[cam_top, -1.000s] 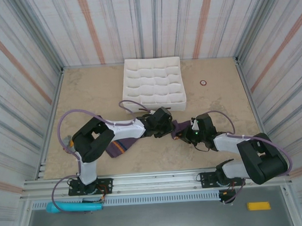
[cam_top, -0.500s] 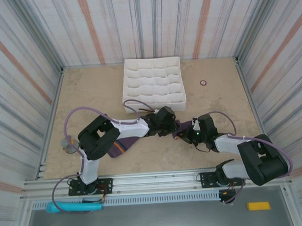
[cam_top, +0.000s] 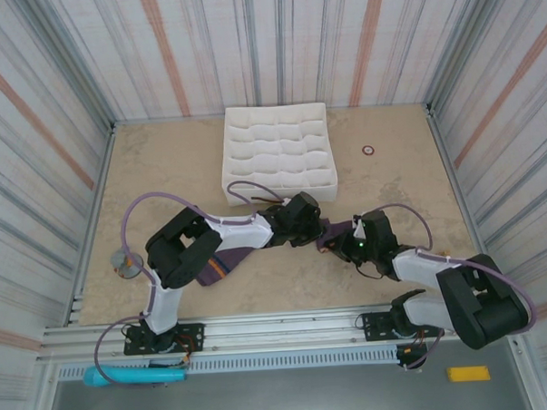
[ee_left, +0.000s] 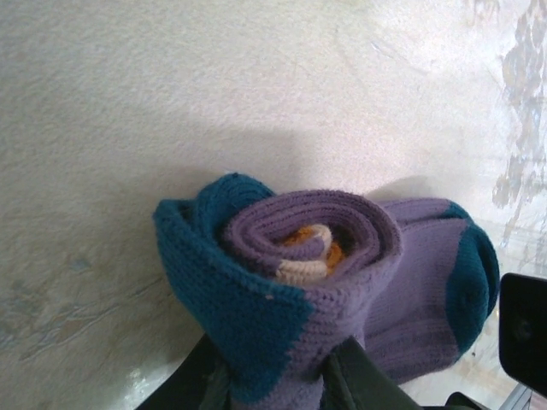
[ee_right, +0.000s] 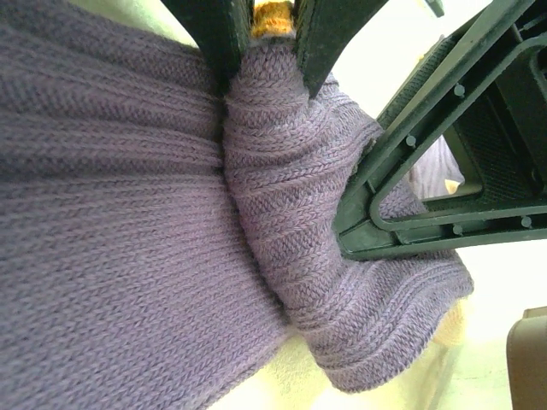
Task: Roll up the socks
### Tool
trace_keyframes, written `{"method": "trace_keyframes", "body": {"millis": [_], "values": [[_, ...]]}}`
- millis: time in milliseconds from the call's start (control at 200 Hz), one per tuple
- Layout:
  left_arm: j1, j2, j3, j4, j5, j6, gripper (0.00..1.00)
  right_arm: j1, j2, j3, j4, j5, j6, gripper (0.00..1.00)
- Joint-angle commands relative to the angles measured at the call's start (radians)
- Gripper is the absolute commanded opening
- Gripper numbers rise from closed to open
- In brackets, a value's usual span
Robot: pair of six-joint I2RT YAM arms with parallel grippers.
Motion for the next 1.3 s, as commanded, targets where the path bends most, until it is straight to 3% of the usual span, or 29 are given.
{"method": "trace_keyframes", "body": {"millis": [0, 85, 271, 671, 862, 1077, 1292], "values": [[0.019, -0.011, -0.009, -0.106, -0.005, 0.047, 0.05, -0.005, -0.04, -0.059, -0.293, 0.079, -0.034, 0.18], [0.031, -0.037, -0.019, -0.124, 0.0, 0.066, 0.0, -0.004, -0.119, -0.045, -0.344, 0.1, -0.051, 0.34], [0.047, -0.088, -0.046, -0.153, 0.013, 0.094, 0.0, -0.012, -0.216, 0.008, -0.447, 0.138, -0.099, 0.5], [0.054, -0.185, -0.121, -0.219, 0.019, 0.104, 0.0, -0.052, 0.0, 0.085, -0.315, 0.12, -0.121, 0.54], [0.053, -0.265, -0.199, -0.326, -0.089, -0.081, 0.0, -0.043, 0.125, 0.145, -0.234, 0.087, -0.169, 0.55], [0.034, -0.349, -0.282, -0.353, -0.186, -0.273, 0.0, 0.118, 0.045, 0.233, -0.341, 0.23, -0.332, 0.7], [-0.015, -0.359, -0.291, -0.385, -0.238, -0.402, 0.0, 0.309, -0.122, 0.204, -0.375, 0.399, -0.408, 0.73]]}}
